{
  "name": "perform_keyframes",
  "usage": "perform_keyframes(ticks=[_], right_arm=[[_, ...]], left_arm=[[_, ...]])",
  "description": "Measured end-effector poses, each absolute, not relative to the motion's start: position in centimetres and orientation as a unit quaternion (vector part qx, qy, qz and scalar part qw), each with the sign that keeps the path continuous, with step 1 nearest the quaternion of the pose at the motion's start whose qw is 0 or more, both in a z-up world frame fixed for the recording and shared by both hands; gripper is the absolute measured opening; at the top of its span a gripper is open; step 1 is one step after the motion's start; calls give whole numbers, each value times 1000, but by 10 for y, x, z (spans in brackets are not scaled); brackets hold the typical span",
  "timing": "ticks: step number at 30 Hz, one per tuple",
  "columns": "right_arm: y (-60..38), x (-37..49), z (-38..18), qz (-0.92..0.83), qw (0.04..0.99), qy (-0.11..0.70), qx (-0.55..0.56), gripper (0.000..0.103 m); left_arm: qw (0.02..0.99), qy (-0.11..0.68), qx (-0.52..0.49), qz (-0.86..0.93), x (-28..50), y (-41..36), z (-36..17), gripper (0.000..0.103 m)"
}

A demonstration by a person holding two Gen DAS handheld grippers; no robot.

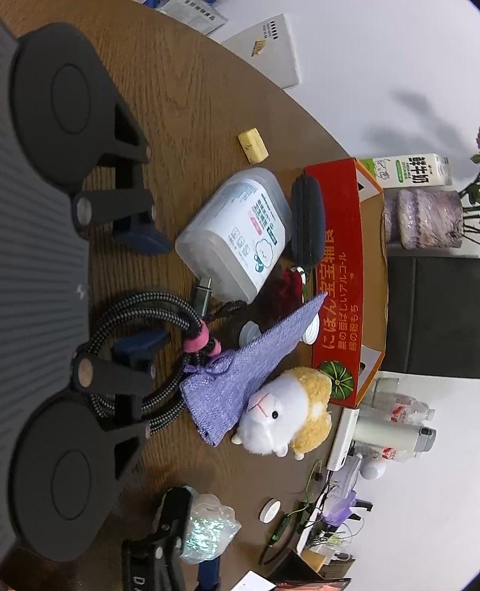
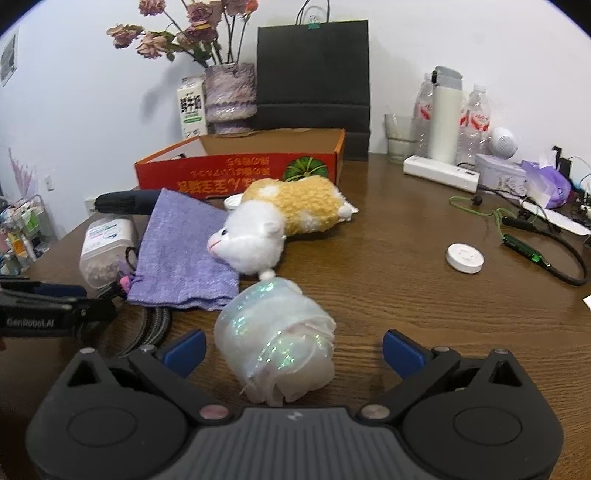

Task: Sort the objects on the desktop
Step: 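Grasp braided cable with left tool while right grasps iridescent bag, drop both in box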

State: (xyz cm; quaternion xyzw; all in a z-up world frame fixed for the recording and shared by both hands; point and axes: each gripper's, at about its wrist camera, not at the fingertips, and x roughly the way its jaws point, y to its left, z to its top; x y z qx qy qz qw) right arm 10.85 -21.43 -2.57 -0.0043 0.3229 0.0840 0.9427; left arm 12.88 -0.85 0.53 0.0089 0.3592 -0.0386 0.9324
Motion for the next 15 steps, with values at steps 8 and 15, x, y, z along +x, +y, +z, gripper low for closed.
perform_keyframes(ticks=[8,15], right_arm=[[-214,108,-27,88,942,325,-3,95],[-213,109,-30,105,936,337,3,52]], left_arm=[[933,357,13,-37,130,-12,5,44],[935,354,2,-34,129,-10,5,25]])
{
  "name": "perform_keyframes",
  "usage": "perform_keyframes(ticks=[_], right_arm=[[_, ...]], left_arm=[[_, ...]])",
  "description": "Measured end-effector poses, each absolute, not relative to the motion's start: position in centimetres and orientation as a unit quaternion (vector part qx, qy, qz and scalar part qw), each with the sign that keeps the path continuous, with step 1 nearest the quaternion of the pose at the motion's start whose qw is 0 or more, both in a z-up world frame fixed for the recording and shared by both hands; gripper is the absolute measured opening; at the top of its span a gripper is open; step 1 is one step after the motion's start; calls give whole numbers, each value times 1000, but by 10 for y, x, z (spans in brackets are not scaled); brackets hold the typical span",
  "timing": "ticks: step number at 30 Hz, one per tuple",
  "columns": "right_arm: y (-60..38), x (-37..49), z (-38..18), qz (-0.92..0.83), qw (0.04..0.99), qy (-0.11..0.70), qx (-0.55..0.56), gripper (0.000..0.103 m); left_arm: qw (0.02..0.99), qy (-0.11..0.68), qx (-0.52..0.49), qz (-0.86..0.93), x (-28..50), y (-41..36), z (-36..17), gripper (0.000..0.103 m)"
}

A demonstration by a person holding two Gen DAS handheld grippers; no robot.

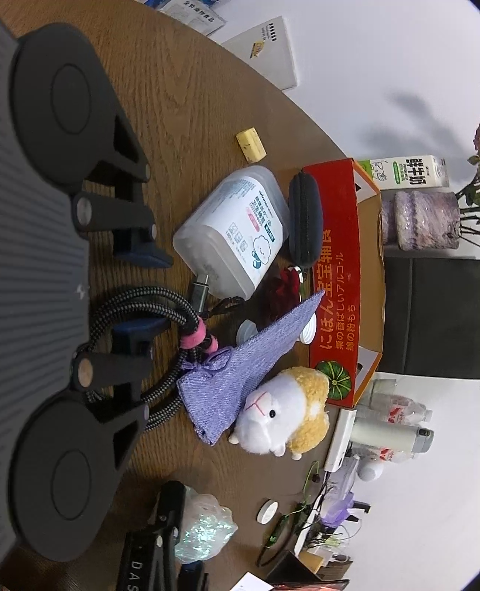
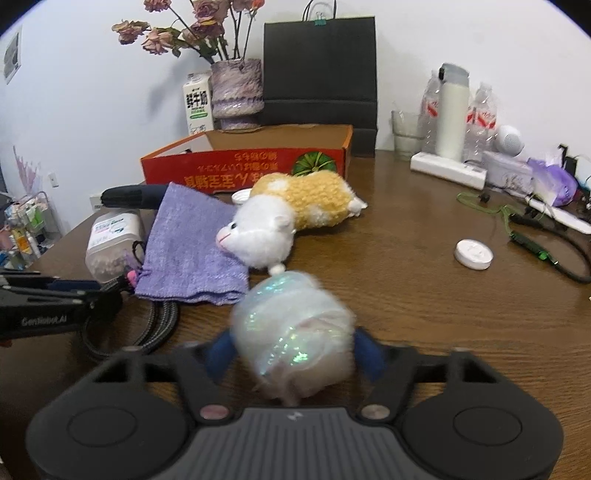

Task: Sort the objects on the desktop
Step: 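Grasp braided cable with left tool while right grasps iridescent bag, drop both in box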

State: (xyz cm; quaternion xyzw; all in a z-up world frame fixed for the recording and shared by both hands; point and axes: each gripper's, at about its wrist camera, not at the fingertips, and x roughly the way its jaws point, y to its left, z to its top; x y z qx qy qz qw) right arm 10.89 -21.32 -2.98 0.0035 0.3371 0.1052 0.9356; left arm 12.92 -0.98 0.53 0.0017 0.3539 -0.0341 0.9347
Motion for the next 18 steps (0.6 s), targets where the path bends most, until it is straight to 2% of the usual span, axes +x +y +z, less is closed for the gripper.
perform_keyframes(ticks=[1,8,18], right_arm=[[-213,108,-30,106,936,335,3,51],[-213,104,-30,116,936,332,19,45],[-210,91,-20,118,944,307,18,43]], left_arm=[[935,353,1,-35,129,-10,5,18],[939,340,-22,-38,121,-6,7,16],[965,259,2,-31,92,-4,31,15]])
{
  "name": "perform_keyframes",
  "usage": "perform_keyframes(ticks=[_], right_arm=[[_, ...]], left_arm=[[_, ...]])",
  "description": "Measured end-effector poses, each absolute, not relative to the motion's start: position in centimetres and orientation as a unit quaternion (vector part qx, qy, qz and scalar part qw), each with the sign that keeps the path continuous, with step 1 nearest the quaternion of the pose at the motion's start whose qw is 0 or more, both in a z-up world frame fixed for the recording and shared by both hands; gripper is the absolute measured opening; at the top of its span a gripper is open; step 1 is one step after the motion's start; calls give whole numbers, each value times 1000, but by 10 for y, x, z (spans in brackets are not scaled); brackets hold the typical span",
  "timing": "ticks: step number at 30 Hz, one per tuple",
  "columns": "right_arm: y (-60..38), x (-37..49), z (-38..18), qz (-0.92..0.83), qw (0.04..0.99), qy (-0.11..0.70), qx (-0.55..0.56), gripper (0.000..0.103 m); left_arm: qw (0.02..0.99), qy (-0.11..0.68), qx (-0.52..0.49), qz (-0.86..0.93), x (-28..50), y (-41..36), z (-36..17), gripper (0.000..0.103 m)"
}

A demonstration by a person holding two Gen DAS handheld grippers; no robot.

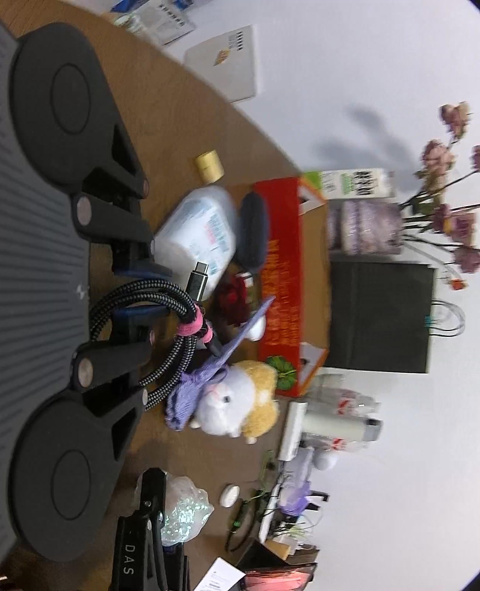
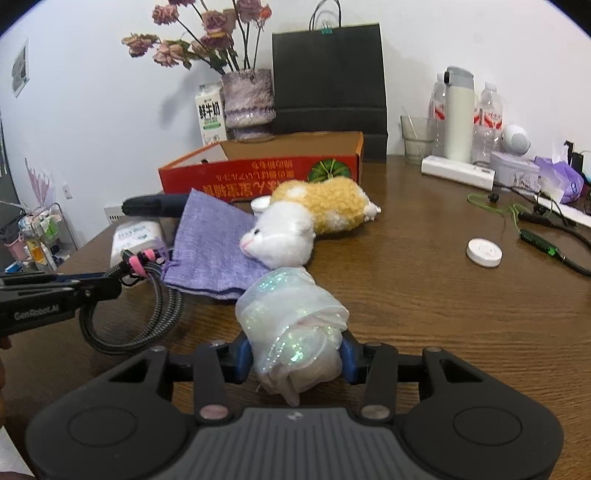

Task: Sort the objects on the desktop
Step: 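Grasp braided cable with left tool while right grasps iridescent bag, drop both in box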

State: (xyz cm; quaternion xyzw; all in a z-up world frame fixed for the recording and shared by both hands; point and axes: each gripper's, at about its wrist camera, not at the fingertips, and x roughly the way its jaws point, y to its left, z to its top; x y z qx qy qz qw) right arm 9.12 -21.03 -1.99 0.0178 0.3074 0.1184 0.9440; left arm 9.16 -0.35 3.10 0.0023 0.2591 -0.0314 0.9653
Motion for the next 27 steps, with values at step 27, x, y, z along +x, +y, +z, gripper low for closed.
perform_keyframes(ticks=[27], right_arm=[[-158,235,80,143,971,189,21,43]], left_arm=[[983,150,-96,-41,250,31,129,15]])
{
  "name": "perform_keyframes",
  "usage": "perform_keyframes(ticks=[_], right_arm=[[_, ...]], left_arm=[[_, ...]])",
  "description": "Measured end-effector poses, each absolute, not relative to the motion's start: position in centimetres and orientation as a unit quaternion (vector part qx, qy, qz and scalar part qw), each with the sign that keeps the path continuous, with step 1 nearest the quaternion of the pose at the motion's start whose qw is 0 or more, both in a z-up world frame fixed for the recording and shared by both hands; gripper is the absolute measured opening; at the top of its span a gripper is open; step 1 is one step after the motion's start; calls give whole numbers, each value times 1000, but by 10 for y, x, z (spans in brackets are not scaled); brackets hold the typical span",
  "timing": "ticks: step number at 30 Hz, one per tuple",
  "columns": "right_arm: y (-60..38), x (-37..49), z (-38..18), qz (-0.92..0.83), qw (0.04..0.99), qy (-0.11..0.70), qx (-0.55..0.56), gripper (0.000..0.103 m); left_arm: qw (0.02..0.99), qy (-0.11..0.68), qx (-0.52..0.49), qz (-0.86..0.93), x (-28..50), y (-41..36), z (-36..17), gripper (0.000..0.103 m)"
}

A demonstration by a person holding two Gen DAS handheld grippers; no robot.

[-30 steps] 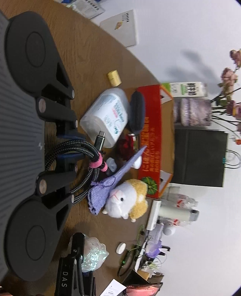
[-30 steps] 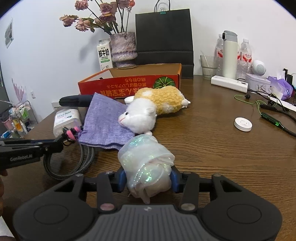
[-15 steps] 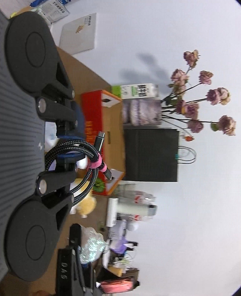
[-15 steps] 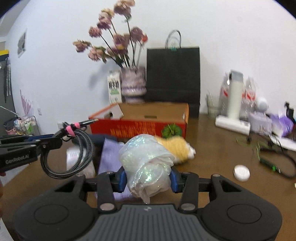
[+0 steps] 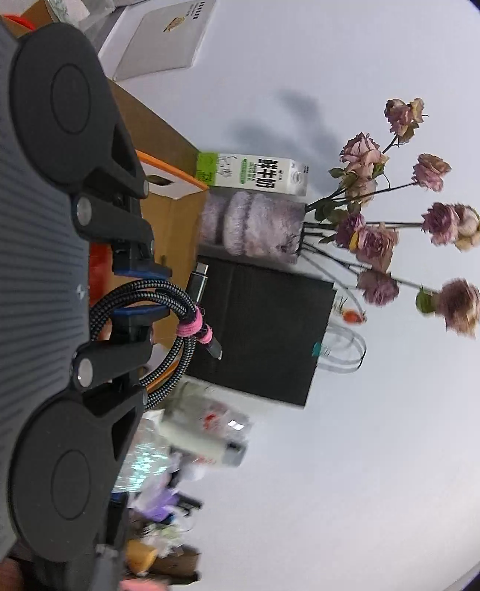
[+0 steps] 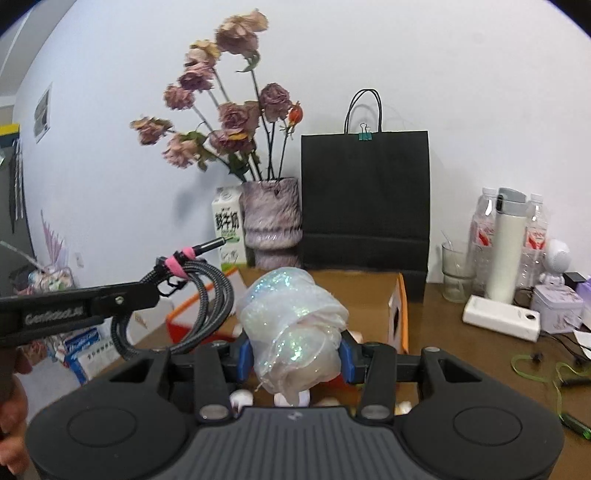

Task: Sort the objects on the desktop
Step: 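Grasp braided cable with left tool while right grasps iridescent bag, drop both in box, then move both tools back to the table toward the eraser and white puck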

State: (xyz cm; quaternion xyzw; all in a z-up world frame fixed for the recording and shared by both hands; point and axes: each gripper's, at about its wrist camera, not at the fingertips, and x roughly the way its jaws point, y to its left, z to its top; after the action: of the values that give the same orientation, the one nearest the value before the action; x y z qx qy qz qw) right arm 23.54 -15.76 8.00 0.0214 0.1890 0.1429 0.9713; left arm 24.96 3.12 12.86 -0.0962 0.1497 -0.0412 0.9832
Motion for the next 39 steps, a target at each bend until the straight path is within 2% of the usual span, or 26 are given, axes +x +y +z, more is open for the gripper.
perform_keyframes(ticks=[5,9,14,20,22,23,24,25,26,27,28,29,30,31,33,39], right_arm=[[-142,297,80,141,973,183,27,43],[-142,347,69,136,969,200,53,43],[-147,400,48,145,957,241,76,43],[-136,437,10,134,942,305,47,43],[-135,439,6,138,937,316,49,46],[-136,439,7,136,938,314,52,52],[-136,438,8,133,940,311,50,64],[-136,436,8,127,941,309,45,71],[-136,433,9,122,943,306,39,84],[-135,432,10,117,946,301,33,90],[-134,431,11,114,947,299,27,90],[-134,429,12,113,947,298,24,91],[-133,429,13,114,947,299,23,92],[-133,428,15,114,947,300,20,94],[-133,427,18,112,946,303,13,103],[-146,411,40,112,955,273,17,103]], left_arm=[[981,150,-118,-27,314,44,125,15],[974,181,-132,-13,358,57,104,15],[967,217,-132,-4,396,66,86,15],[955,269,-124,11,415,61,60,15],[951,282,-127,17,418,63,57,17],[950,287,-125,17,419,63,57,18],[949,289,-120,20,418,62,57,30],[950,287,-116,24,416,61,58,50],[953,281,-110,28,414,59,60,60],[955,277,-104,31,413,57,62,73],[957,272,-98,33,410,55,64,84],[959,267,-95,31,409,54,67,88],[960,262,-94,29,407,53,69,98],[962,255,-95,27,404,53,72,103],[963,250,-94,31,402,51,77,103],[966,237,-103,26,394,49,89,103]])
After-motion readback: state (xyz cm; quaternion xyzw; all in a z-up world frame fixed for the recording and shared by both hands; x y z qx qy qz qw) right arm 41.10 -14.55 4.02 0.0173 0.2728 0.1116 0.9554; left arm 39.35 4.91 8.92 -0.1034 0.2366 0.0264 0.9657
